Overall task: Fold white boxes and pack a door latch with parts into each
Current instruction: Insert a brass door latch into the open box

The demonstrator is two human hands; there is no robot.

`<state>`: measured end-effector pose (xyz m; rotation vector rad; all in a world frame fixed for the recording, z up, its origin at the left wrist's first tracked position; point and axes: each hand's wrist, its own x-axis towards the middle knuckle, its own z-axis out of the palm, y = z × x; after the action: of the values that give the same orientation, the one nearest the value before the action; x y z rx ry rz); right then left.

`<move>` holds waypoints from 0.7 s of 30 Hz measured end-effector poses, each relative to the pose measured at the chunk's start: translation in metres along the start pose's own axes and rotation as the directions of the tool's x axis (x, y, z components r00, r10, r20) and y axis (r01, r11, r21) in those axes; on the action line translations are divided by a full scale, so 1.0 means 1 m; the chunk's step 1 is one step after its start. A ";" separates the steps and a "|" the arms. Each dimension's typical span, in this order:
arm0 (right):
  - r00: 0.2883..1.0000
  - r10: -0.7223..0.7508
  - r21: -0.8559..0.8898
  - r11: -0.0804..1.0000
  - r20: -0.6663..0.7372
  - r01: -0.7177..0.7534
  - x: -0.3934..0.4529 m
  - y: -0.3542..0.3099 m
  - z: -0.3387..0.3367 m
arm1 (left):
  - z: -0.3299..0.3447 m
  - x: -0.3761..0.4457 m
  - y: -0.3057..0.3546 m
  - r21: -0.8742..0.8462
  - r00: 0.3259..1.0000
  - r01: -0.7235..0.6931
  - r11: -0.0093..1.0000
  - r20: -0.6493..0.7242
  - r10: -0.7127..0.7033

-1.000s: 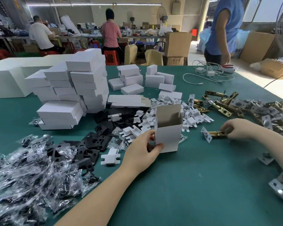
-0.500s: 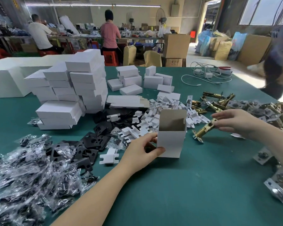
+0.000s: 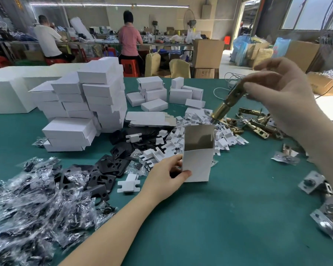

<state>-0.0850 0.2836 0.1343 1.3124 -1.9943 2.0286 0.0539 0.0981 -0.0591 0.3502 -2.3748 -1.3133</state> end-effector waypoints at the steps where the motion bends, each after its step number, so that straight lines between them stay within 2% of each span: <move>1: 0.998 0.019 0.009 1.000 0.061 -0.020 0.000 -0.002 0.005 | -0.001 0.000 0.000 -0.009 1.000 -0.003 1.000 -0.001 0.003; 3: 0.985 0.067 -0.027 0.998 0.162 -0.063 -0.002 0.000 0.014 | -0.002 0.001 -0.001 -0.024 1.000 -0.012 1.000 0.006 0.012; 5: 0.975 0.086 -0.098 0.993 0.205 -0.067 -0.004 0.005 0.023 | -0.003 0.001 -0.001 -0.028 1.000 -0.020 0.999 0.008 0.020; 10: 0.973 0.048 -0.167 0.986 0.228 -0.010 -0.005 0.009 0.038 | -0.002 0.002 -0.003 -0.023 1.000 0.004 1.000 0.008 -0.004; 15: 0.952 0.015 -0.230 0.971 0.307 0.059 -0.010 0.009 0.050 | -0.003 0.000 0.000 -0.006 1.000 -0.008 1.000 0.018 0.008; 21: 0.954 0.018 -0.290 0.954 0.299 0.073 -0.013 0.015 0.052 | -0.001 0.000 -0.002 -0.027 1.000 -0.004 1.000 -0.001 0.004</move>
<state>-0.0567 0.2445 0.1065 1.6385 -2.2719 1.5062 0.0544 0.0959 -0.0601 0.3380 -2.3537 -1.3417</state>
